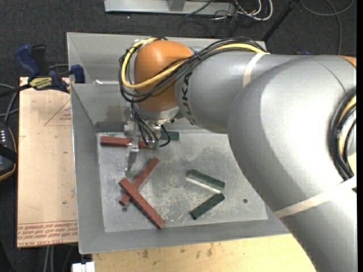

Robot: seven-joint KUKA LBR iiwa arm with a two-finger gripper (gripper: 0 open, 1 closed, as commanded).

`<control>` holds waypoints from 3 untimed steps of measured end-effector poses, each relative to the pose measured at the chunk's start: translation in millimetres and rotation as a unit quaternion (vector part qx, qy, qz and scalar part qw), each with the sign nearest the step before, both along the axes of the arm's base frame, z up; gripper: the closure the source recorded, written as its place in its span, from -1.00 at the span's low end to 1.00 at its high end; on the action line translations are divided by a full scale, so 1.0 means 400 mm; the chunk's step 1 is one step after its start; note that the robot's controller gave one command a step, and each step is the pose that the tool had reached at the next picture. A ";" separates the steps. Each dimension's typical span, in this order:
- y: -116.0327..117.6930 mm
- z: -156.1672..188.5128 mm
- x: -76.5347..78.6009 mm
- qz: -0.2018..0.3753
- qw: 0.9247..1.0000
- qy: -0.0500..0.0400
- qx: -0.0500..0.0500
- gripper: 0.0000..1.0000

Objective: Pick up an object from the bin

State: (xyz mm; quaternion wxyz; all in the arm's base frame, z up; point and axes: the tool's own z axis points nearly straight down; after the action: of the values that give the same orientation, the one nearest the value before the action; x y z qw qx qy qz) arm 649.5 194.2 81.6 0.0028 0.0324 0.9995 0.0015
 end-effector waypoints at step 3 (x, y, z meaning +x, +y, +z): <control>0.000 0.011 0.007 -0.005 1.000 -0.003 0.001 1.00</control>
Offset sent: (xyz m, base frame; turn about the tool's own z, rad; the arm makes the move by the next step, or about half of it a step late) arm 0.0000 0.0000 0.0000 0.0000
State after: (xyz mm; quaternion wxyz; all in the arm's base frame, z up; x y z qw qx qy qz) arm 652.2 194.3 86.1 0.0060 0.0373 0.9993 0.0024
